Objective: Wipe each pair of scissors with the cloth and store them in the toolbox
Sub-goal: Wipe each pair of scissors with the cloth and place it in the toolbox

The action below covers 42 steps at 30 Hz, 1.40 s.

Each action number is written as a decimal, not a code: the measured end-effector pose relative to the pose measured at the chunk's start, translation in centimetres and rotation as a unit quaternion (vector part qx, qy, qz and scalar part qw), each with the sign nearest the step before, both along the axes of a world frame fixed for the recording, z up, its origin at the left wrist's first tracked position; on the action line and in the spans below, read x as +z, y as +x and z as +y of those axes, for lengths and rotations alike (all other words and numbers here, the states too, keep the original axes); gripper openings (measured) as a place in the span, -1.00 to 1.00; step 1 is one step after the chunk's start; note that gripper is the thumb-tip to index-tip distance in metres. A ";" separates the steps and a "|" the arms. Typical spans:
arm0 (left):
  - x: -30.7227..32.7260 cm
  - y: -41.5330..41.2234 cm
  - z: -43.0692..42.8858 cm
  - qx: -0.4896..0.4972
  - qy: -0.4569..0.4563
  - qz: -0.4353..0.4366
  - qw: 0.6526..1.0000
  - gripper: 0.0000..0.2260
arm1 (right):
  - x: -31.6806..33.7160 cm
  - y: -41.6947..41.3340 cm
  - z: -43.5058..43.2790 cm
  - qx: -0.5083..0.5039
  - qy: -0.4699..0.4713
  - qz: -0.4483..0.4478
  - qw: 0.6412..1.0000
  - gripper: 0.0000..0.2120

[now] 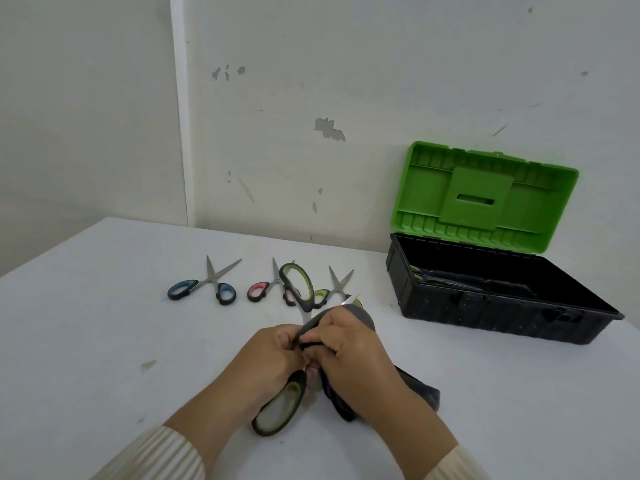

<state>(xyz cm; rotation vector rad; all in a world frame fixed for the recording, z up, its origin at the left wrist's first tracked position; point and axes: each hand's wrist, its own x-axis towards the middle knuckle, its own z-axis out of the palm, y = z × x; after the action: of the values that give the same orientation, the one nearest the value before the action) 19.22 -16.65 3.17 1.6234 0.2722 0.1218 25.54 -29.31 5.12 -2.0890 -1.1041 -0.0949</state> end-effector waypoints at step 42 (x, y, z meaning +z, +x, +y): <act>1.4 -0.9 0.6 -0.015 -0.002 0.019 1.000 -0.70 | -0.6 1.2 -1.0 -0.118 0.069 -0.079 0.987 -0.88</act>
<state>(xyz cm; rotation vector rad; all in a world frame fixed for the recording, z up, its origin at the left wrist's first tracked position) 18.33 -16.07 4.58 1.6262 0.2773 0.0669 26.76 -30.35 4.51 -2.1068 -0.9077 -0.4458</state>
